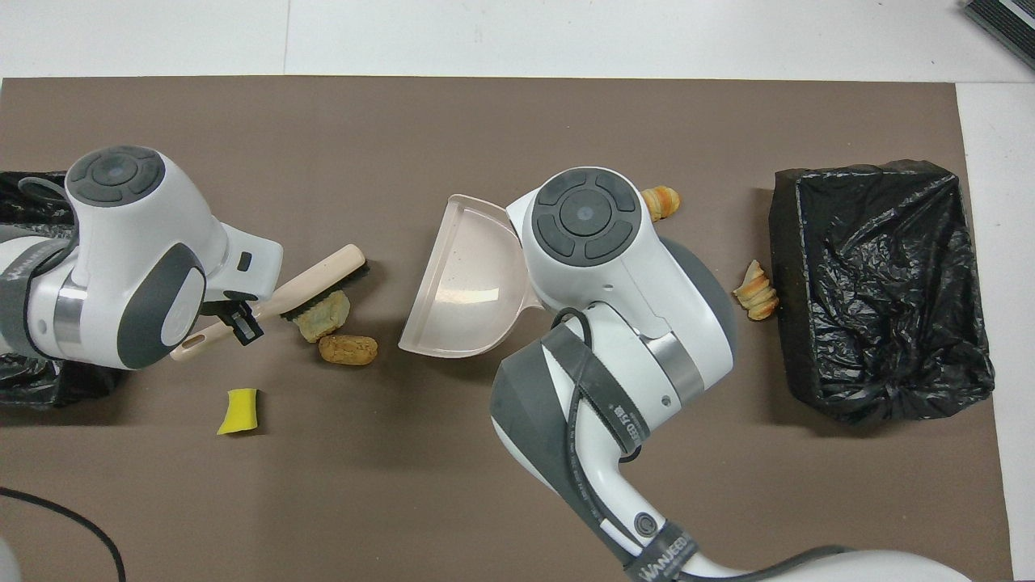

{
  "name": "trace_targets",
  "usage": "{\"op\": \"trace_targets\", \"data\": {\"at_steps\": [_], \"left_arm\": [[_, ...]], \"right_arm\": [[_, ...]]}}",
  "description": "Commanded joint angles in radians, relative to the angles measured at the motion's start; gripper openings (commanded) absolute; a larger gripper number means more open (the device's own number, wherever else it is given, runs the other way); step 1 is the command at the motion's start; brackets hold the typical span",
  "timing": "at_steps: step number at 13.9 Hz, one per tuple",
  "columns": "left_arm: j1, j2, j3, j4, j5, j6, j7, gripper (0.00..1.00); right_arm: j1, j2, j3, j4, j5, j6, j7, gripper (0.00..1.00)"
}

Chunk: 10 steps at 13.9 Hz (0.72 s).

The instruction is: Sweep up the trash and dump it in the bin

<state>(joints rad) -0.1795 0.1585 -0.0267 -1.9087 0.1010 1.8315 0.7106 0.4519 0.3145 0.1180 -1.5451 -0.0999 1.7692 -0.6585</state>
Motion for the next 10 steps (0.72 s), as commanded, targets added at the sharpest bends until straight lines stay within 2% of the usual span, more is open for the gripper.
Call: {"op": "trace_targets", "data": {"at_steps": [1, 5, 8, 10], "left_arm": [[0.002, -0.077, 0.014, -0.032, 0.003, 0.006, -0.069, 0.0], [0.031, -0.143, 0.024, -0.007, 0.006, -0.032, -0.196, 0.0], [0.048, -0.194, 0.025, -0.015, 0.023, -0.157, -0.334, 0.0], [0.081, -0.203, 0.025, -0.018, 0.023, -0.213, -0.551, 0.0]], "right_arm": [[-0.013, -0.018, 0.005, -0.023, -0.011, 0.004, -0.081, 0.0], [-0.047, -0.018, 0.003, -0.05, -0.014, 0.045, -0.277, 0.0], [-0.045, -0.018, 0.003, -0.095, -0.066, 0.101, -0.389, 0.0], [-0.048, -0.018, 0.003, -0.116, -0.083, 0.125, -0.467, 0.0]]}}
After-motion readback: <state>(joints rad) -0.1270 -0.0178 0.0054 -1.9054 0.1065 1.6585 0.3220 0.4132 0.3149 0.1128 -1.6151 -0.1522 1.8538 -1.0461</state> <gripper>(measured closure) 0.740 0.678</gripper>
